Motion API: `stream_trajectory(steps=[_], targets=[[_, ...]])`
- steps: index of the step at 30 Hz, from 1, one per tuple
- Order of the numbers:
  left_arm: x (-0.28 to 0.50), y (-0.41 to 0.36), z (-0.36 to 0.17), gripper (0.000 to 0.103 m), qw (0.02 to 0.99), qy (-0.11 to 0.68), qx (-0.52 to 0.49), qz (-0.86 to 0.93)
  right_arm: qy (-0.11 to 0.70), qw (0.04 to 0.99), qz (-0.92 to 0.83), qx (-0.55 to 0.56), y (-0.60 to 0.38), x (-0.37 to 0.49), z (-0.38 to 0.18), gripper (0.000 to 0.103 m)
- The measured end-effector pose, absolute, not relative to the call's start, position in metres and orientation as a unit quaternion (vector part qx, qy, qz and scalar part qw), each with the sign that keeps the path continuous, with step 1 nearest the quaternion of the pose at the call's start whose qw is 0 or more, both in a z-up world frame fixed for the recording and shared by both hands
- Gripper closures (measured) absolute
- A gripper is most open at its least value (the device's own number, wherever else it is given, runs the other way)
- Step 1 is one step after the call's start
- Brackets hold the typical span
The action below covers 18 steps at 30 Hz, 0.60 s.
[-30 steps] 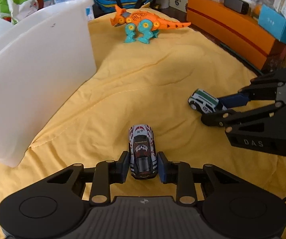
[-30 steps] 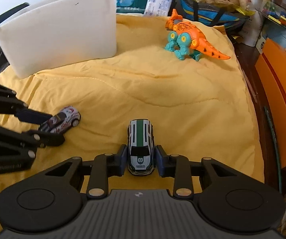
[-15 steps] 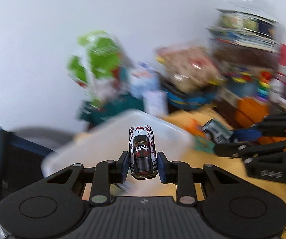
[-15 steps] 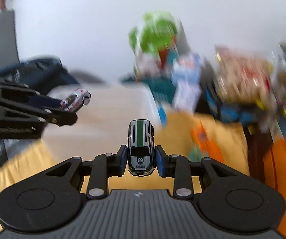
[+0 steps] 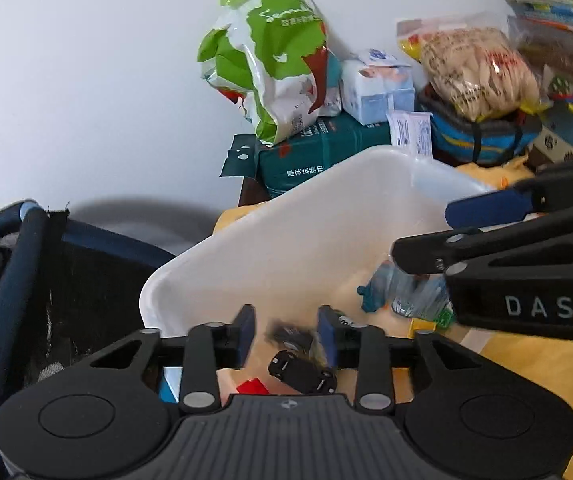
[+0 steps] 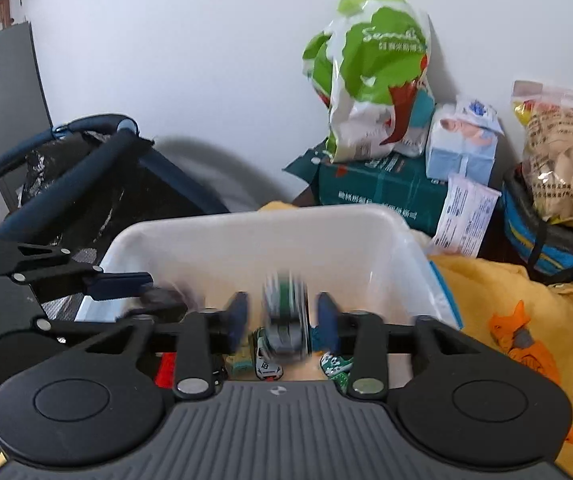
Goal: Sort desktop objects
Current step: 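Carry both cars over the white bin and open both grippers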
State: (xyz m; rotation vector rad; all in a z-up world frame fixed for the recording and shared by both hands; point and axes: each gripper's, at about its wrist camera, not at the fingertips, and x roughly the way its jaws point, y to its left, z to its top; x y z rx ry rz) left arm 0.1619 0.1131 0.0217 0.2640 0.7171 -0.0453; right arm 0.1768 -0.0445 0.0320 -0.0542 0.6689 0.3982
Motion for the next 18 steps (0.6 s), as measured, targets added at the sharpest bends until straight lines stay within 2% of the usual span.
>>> stream_trajectory(steps=[2, 3, 6, 8, 14, 18], targets=[[0.162, 0.109, 0.025, 0.038, 0.93, 0.338, 0.143, -0.016, 0.322, 0.925, 0.197, -0.028, -0.047, 0.173, 0.032, 0.054], [0.161, 0.108, 0.028, 0.036, 0.932, 0.332, 0.145, -0.015, 0.32, 0.926, 0.196, -0.027, -0.048, 0.172, 0.033, 0.054], [0.156, 0.106, 0.039, 0.033, 0.938, 0.316, 0.142, -0.011, 0.316, 0.928, 0.196, -0.016, -0.05, 0.17, 0.039, 0.053], [0.153, 0.104, 0.046, 0.029, 0.94, 0.31, 0.14, -0.003, 0.309, 0.931, 0.194, -0.009, -0.053, 0.167, 0.045, 0.051], [0.136, 0.091, 0.058, 0.027, 0.938, 0.312, 0.149, 0.014, 0.313, 0.93, 0.191, 0.0, -0.062, 0.149, 0.06, 0.041], [0.118, 0.074, 0.057, 0.027, 0.933, 0.314, 0.176, -0.001, 0.326, 0.93, 0.169, -0.005, -0.072, 0.13, 0.06, 0.027]])
